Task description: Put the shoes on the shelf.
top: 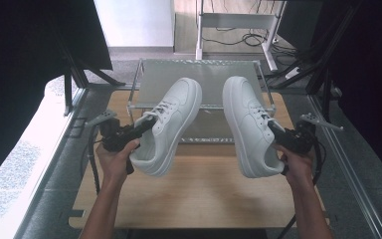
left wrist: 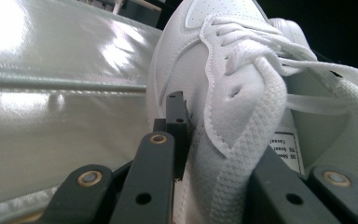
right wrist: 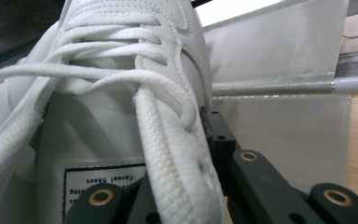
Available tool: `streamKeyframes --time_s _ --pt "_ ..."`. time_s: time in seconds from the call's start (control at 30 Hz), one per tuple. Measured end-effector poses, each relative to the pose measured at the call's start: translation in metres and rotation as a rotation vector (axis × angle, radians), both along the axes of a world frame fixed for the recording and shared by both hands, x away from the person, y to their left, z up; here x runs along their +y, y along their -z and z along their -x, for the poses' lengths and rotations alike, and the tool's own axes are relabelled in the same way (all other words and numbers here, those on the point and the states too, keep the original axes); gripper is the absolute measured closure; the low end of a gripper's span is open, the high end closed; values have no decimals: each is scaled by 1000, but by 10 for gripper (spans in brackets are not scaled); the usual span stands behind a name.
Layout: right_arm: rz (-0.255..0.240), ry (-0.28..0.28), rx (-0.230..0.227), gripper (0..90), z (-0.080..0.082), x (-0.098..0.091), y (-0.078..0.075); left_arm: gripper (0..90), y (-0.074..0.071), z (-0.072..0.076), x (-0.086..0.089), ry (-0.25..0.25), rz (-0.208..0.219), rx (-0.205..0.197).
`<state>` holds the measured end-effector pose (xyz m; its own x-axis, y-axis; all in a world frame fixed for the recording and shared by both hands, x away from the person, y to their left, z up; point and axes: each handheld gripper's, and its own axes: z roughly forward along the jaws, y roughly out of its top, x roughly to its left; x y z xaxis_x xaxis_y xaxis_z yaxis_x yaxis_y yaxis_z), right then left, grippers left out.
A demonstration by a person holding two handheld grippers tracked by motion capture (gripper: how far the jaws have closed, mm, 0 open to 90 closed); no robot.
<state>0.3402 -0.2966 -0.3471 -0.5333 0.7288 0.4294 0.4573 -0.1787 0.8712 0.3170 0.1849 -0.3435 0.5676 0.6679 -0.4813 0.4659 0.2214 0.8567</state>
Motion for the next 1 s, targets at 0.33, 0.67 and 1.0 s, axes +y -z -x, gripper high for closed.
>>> streamKeyframes --time_s 0.33,0.67,1.0 --pt "21 1 1 865 -13 10 -11 829 -13 -15 0 -19 7 -5" --pt "34 9 10 865 -30 19 -30 830 -25 -31 -4 -44 16 -10" --pt "48 32 24 865 -54 27 -51 829 -37 -54 -9 -57 14 3"
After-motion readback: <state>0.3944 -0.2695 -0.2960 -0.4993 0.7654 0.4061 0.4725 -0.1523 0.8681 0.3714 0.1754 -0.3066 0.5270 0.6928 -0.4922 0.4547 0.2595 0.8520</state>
